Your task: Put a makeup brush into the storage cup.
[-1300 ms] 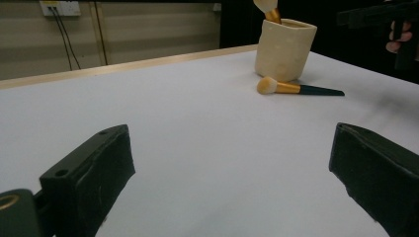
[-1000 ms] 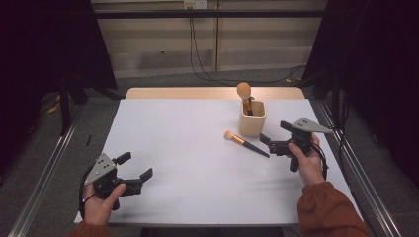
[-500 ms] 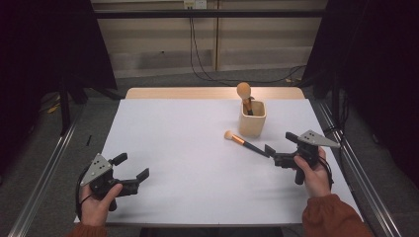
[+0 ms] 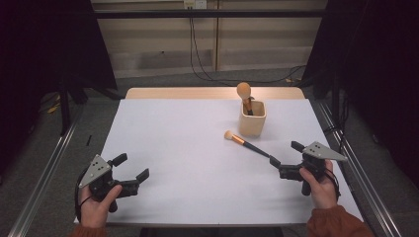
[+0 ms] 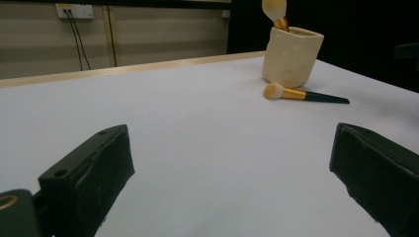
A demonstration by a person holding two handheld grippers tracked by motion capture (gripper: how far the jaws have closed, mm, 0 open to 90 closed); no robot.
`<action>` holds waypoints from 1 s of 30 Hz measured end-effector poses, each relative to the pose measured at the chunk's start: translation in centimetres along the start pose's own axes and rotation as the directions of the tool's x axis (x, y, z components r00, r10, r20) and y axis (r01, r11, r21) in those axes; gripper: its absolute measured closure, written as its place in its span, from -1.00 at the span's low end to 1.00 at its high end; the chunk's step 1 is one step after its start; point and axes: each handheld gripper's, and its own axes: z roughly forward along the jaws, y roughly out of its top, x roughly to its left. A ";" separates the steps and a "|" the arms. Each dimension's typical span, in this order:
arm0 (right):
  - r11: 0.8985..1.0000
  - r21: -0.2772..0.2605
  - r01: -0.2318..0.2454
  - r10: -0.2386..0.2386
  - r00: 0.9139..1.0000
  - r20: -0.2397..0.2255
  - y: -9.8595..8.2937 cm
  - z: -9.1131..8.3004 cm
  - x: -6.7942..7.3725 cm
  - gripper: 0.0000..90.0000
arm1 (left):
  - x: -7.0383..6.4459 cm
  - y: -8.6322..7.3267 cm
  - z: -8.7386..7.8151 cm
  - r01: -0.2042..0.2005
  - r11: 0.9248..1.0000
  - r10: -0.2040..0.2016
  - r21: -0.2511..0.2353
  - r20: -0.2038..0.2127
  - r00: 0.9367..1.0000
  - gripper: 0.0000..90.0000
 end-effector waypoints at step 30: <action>0.999 -0.005 -0.039 0.039 0.999 0.019 -2.2 -2.5 0.6 -0.98 | 0.5 -0.3 -0.6 -0.004 1.000 0.004 0.007 -0.020 1.000 -0.94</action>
